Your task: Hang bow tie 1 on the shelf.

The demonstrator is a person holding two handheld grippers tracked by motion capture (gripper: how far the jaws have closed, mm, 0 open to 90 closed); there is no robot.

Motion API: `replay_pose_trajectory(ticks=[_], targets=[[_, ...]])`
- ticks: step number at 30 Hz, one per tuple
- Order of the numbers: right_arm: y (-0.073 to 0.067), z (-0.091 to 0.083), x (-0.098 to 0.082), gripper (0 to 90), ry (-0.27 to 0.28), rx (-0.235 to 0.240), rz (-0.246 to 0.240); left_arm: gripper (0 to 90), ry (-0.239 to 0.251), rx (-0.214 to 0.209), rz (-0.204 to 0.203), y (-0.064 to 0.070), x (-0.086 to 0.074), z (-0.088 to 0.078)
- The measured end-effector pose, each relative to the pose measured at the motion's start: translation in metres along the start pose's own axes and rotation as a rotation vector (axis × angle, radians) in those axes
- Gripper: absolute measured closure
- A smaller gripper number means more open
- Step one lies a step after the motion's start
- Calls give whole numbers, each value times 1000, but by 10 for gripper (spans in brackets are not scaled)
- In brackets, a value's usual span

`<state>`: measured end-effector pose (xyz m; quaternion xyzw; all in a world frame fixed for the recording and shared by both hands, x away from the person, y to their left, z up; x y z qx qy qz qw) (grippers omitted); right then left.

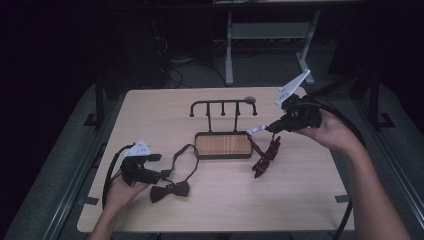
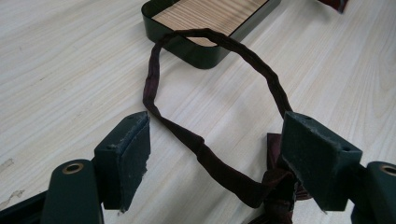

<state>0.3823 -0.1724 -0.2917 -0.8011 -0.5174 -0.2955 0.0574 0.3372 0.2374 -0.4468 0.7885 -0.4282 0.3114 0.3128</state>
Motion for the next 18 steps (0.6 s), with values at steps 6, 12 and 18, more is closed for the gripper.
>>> replay_pose_trajectory(ticks=[6, 12, 18], targets=[[1, -5, 11, 877, 5, -11, -12, 245, 0, 2, 2, 0, 0, 0], [3, -8, 21, 876, 13, -17, -15, 245, -3, -1, 0, 0, 0, -1], [4, -11, 30, 876, 21, -22, -25, 245, 0, -1, -5, 0, 0, -1]])
Point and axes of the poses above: each handheld gripper's, and its own axes: z roughly forward along the jaws, x roughly out of its top, y roughly to its right, the point moved 4 cm from there along z, roughly forward along the jaws, and after that the axes turned 13 degrees about -x, right-handed, at the moved point
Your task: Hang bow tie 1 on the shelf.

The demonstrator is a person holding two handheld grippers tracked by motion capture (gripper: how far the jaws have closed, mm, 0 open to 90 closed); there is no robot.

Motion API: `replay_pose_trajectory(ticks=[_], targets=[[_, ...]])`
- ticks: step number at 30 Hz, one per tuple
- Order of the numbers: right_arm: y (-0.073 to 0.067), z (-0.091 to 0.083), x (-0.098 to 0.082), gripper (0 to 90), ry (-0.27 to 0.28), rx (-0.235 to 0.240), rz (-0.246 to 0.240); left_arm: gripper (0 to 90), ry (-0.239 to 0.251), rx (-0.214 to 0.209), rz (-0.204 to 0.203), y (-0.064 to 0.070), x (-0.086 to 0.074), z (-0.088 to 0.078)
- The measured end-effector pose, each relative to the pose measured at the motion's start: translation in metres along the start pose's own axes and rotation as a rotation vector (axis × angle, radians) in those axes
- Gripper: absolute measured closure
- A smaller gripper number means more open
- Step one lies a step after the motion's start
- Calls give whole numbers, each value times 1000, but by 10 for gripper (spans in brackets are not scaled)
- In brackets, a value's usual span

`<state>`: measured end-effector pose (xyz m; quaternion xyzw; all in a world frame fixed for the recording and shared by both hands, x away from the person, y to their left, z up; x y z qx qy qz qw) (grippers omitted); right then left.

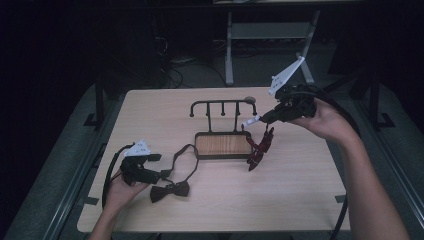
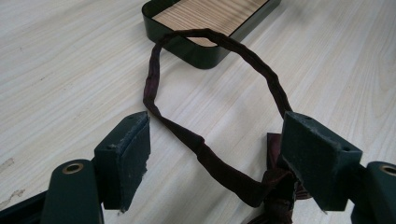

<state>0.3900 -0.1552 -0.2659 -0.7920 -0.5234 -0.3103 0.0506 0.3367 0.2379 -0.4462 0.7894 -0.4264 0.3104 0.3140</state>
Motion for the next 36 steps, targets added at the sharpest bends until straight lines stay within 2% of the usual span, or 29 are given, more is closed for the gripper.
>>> replay_pose_trajectory(ticks=[9, 16, 23, 36], targets=[[6, -5, 12, 876, 11, -13, -6, 245, -9, -4, 3, 0, 0, 0], [15, -7, 16, 876, 7, -18, 17, 245, -10, -6, 3, 0, 0, 2], [28, 2, 16, 876, -16, -19, 47, 245, -10, -7, 6, 0, 0, 1], [46, 25, 1, 875, -72, -24, 120, 245, -3, -8, 6, 1, 0, 2]])
Point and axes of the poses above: each handheld gripper's, and its own axes: z roughly forward along the jaws, x roughly out of its top, y roughly to its right, the point moved 4 cm from there along z, roughly forward along the jaws, and after that the axes turned 13 degrees about -x, right-handed, at the moved point
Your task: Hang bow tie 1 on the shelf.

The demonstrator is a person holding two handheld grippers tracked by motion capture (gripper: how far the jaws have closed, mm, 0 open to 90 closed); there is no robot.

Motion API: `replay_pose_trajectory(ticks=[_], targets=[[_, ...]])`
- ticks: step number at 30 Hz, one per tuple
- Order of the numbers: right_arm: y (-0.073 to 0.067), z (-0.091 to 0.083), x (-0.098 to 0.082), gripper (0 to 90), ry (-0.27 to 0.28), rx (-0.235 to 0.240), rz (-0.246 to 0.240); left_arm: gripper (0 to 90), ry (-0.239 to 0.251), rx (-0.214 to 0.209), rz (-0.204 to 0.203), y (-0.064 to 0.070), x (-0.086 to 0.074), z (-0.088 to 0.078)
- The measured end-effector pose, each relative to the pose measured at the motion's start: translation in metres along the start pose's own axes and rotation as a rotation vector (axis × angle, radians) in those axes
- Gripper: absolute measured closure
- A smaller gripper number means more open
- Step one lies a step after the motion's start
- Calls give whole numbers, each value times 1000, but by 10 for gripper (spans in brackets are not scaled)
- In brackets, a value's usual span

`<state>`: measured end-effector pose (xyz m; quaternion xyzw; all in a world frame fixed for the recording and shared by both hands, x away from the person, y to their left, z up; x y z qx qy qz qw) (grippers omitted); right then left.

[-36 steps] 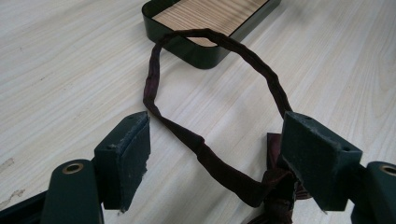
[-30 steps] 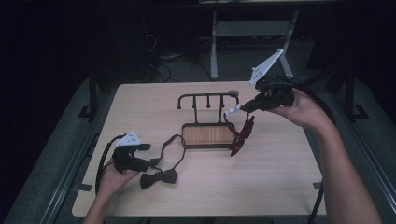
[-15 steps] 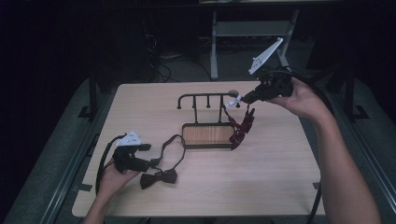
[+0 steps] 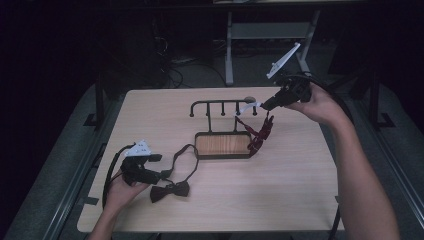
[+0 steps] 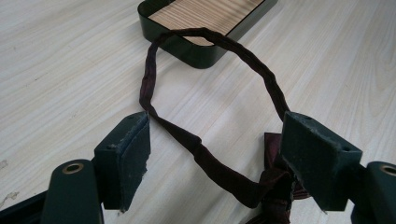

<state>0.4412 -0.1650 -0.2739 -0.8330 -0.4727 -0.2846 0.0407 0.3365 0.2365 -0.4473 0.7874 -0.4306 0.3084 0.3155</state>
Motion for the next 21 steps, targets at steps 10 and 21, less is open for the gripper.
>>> replay_pose_trajectory(ticks=[10, 21], targets=[[6, 15, -9, 875, -25, 2, 36, 246, -3, -2, 4, 1, 1, 0], [8, 29, -15, 873, -50, -5, 45, 246, -4, -2, 9, 1, 1, 0]])
Point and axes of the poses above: each handheld gripper's, and its own axes: z roughly forward along the jaws, x roughly out of its top, y roughly to its right, the point moved 4 cm from there along z, roughly forward along the jaws, and after that the axes turned 13 degrees about -x, right-handed, at the moved point
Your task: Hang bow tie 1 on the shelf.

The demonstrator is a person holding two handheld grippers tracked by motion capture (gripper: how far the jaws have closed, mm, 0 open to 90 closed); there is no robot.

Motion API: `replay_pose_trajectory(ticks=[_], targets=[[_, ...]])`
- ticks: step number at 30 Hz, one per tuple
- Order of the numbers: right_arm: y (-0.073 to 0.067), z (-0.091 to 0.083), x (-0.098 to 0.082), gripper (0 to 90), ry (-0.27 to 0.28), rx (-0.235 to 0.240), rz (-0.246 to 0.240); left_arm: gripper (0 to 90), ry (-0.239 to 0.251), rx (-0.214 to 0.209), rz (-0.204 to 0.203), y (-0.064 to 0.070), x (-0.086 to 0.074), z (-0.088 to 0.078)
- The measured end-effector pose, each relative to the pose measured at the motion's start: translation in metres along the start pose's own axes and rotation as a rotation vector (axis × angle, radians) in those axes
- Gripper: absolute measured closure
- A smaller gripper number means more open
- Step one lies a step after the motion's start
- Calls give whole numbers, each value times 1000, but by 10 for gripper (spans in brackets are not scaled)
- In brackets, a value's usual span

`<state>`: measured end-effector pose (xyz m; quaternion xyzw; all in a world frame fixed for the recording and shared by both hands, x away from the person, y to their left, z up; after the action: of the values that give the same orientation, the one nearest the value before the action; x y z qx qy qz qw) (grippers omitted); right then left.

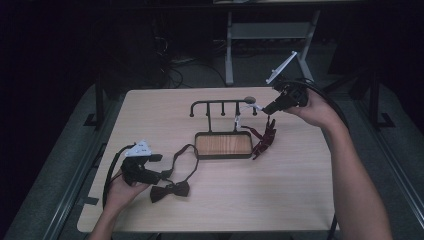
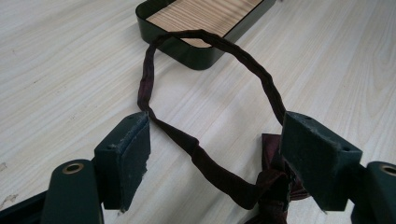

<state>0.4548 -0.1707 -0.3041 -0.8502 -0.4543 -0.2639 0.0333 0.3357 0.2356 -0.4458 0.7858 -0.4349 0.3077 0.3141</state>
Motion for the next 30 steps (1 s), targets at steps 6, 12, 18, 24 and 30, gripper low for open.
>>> replay_pose_trajectory(ticks=[6, 12, 18, 24, 30], targets=[[1, 5, -4, 867, -12, 0, 10, 246, -1, -1, 2, 1, 0, 0], [0, 6, -5, 863, -11, 5, 12, 246, -8, 0, 3, 1, 1, 0], [0, 6, -5, 867, -17, 7, 13, 246, -5, 2, 3, 1, 1, 0], [-2, 4, -7, 854, -11, 23, 10, 246, -6, 3, 4, 1, 1, 0], [-3, 3, -11, 828, -6, 39, 6, 246, -3, 5, 5, 1, 1, -1]])
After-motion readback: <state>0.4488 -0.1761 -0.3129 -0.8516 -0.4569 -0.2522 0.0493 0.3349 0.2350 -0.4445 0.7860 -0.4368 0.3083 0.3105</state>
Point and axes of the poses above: each handheld gripper's, and its own axes: z roughly forward along the jaws, x roughly out of its top, y roughly to its right, the point moved 4 cm from there along z, roughly forward along the jaws, and after that the axes turned 13 degrees about -x, right-handed, at the moved point
